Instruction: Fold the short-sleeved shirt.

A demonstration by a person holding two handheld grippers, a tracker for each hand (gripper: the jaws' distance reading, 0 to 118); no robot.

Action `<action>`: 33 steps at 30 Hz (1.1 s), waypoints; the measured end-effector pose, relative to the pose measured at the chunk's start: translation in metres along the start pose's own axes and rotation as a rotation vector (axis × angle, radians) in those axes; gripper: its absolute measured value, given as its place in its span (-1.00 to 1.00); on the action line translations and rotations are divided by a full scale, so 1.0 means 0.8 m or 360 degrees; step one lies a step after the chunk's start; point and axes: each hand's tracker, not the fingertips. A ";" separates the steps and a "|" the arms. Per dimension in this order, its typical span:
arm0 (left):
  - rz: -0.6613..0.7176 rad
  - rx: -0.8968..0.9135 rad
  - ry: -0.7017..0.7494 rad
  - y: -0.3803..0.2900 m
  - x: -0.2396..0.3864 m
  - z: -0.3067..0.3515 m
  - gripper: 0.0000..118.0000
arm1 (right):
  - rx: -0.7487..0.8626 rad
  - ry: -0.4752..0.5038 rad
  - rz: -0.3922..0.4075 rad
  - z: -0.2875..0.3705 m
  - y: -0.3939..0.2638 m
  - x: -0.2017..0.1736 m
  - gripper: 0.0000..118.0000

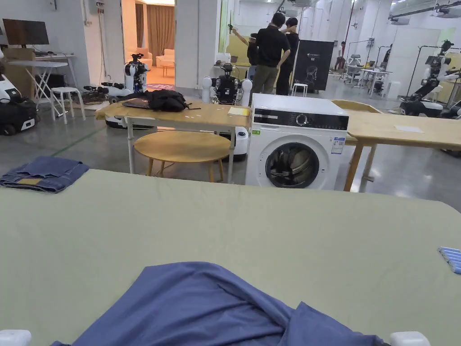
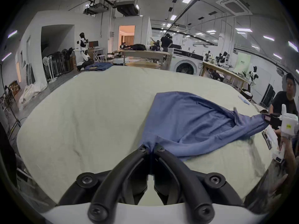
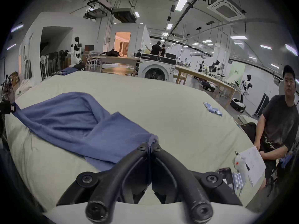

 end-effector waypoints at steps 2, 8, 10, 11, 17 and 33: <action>0.0013 -0.0002 -0.0001 -0.008 0.003 0.005 -1.00 | -0.0020 0.0012 0.0037 0.007 -0.011 -0.004 -0.97; -0.0022 -0.0047 0.0026 -0.016 0.005 0.005 -0.70 | -0.0104 0.0030 0.0078 0.012 -0.033 -0.015 -0.72; -0.0025 -0.0059 0.0038 -0.015 0.008 0.004 -0.54 | -0.0105 0.0038 0.0058 0.013 -0.033 -0.016 -0.48; -0.0016 -0.0049 0.0022 -0.013 0.008 0.005 -0.45 | -0.0094 0.0046 0.0032 0.014 -0.031 -0.017 -0.09; -0.0065 0.0137 -0.0010 0.006 0.050 0.009 -0.34 | 0.0094 0.0106 -0.0169 0.032 -0.006 -0.036 0.16; -0.0084 0.0452 -0.0071 0.053 0.168 -0.006 -1.00 | 0.0468 0.0122 -0.0216 0.057 0.044 -0.119 -1.00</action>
